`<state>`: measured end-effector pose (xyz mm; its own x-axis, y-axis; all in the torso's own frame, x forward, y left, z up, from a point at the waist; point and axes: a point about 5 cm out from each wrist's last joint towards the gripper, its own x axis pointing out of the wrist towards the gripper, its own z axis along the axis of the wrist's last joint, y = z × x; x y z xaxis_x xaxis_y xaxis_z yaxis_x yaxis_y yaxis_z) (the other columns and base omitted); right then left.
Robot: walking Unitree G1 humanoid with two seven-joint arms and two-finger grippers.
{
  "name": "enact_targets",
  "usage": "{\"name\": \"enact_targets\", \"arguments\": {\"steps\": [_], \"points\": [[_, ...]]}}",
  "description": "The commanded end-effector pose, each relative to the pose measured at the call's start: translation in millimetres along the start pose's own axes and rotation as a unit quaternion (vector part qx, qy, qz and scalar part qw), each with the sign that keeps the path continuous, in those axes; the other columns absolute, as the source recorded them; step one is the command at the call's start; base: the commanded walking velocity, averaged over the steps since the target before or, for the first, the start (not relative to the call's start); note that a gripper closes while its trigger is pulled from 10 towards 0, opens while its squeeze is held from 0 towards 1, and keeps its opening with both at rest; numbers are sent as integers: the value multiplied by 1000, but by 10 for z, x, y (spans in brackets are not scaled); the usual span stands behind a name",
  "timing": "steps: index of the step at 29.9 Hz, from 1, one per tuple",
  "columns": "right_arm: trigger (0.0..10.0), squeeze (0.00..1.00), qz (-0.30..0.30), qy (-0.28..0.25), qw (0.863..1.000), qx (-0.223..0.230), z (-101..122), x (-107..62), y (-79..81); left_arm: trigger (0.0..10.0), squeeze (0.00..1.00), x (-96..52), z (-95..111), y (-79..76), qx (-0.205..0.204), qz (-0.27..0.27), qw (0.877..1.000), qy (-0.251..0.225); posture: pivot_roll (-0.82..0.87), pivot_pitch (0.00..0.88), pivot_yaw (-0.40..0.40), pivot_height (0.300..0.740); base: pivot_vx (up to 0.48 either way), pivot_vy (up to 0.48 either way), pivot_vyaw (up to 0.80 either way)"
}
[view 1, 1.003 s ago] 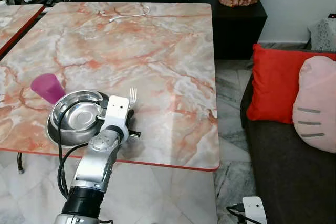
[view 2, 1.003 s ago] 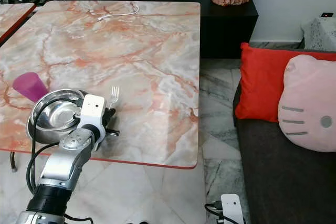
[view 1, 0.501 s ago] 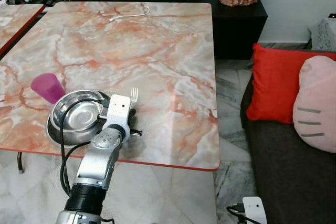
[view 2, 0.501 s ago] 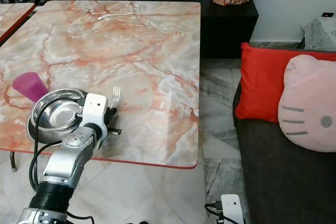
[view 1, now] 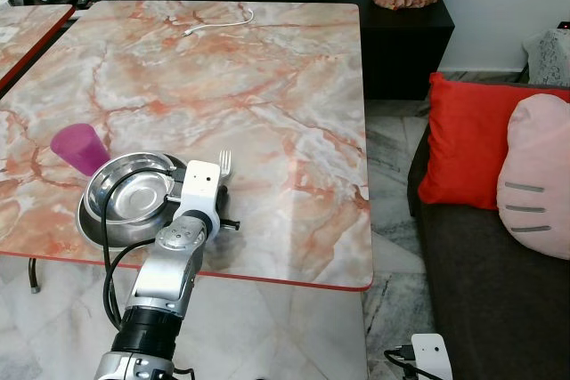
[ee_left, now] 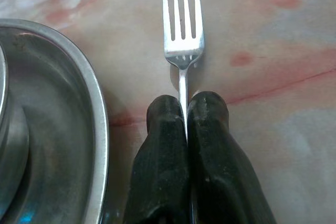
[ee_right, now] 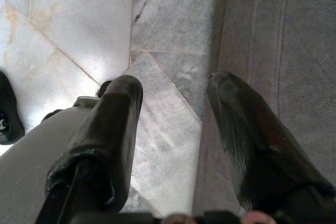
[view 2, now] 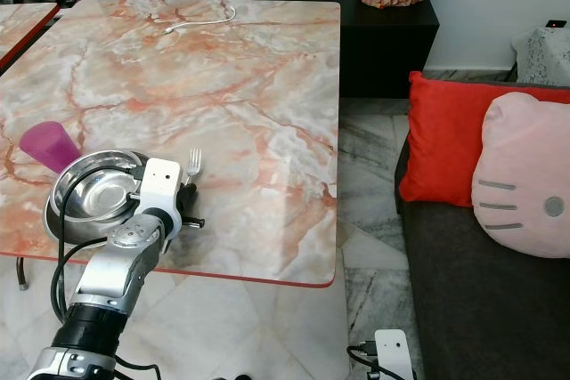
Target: Setting the table
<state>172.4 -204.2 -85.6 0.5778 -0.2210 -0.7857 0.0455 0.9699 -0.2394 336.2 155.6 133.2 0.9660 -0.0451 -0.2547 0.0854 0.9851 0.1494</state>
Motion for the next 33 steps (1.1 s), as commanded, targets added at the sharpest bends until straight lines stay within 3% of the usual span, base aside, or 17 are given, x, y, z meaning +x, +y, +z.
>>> {"name": "enact_targets", "arguments": {"steps": [1, 25, 28, 33], "points": [[10000, 0, 3, 14, 1000, -1, -81, -18, 29, 10000, 353, 6, -42, 41, 6, 7, 1000, 14, -52, 154, 45, 740, 0, 0, 0], [10000, 0, 2, 14, 1000, -1, -82, -18, 29, 10000, 357, 13, -65, 22, 10, 9, 1000, 21, -54, 156, 45, 740, 0, 0, 0], [10000, 0, 2, 14, 1000, 0, -83, -19, 27, 10000, 404, 13, -68, 19, 11, 9, 1000, 22, -53, 155, 45, 740, 0, 0, 0], [10000, 0, 1, 14, 1000, 0, -83, -18, 26, 10000, 373, 16, -73, 17, 15, 10, 1000, 23, -54, 155, 45, 740, 0, 0, 0]]}}
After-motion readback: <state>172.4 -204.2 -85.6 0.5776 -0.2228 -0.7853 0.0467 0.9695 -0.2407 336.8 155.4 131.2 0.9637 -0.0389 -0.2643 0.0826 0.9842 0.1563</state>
